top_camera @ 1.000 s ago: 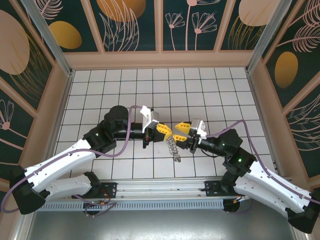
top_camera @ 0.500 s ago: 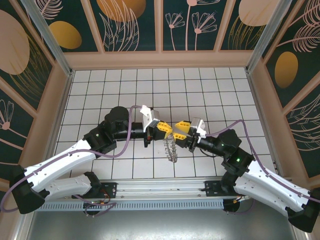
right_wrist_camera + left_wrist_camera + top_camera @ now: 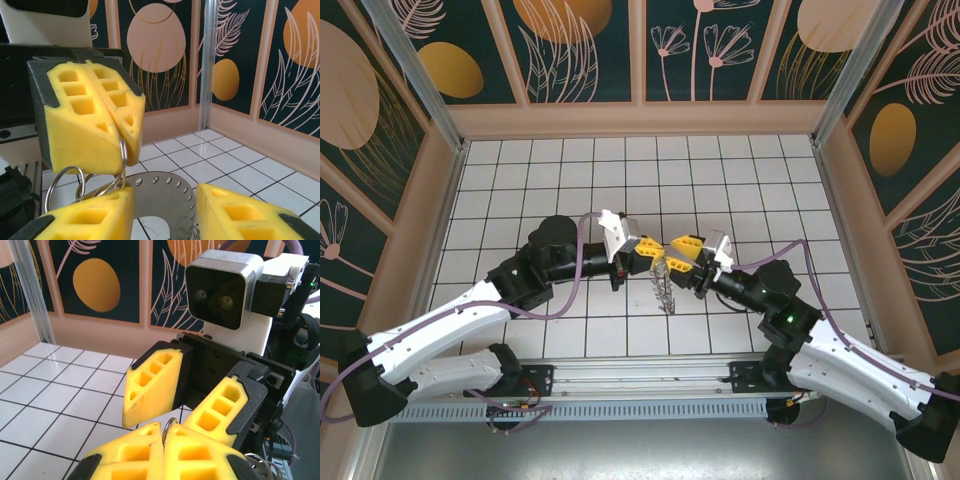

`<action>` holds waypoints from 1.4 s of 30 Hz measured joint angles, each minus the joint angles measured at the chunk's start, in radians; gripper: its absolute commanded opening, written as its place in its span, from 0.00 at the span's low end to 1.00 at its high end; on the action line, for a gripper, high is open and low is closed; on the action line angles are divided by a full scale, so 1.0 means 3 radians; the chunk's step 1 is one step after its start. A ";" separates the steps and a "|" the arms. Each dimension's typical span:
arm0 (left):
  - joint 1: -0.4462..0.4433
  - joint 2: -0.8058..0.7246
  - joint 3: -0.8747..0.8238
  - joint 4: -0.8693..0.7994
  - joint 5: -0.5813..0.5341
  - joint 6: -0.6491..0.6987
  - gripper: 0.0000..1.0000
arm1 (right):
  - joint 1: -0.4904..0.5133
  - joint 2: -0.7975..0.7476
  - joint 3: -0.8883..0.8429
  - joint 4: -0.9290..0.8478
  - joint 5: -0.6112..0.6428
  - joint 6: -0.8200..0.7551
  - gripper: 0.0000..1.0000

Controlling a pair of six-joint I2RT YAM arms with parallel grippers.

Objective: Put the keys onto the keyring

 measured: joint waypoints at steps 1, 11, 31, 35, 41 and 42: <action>0.0000 -0.0005 0.0000 0.0023 -0.0001 0.0000 0.00 | 0.0003 0.0000 0.0000 0.0027 0.0028 0.0003 0.39; -0.0039 -0.0017 -0.0004 0.0057 -0.0027 0.0000 0.00 | 0.0051 -0.0198 0.0005 -0.0172 0.0287 -0.0001 0.49; -0.0056 0.0060 0.0020 -0.0160 -0.0261 0.0039 0.00 | 0.0117 -0.0374 0.0476 -0.1244 0.0038 0.0009 0.59; -0.0056 0.0061 0.0051 -0.0200 -0.0261 0.0081 0.00 | 0.0120 -0.0237 0.0477 -0.1424 0.0126 0.0009 0.58; -0.0056 0.0061 0.0061 -0.0221 -0.0262 0.0116 0.00 | 0.0134 -0.0125 0.0477 -0.1609 0.0352 0.0010 0.55; -0.0056 0.0060 0.0061 -0.0223 -0.0262 0.0116 0.00 | 0.0135 -0.0125 0.0477 -0.1623 0.0383 0.0011 0.53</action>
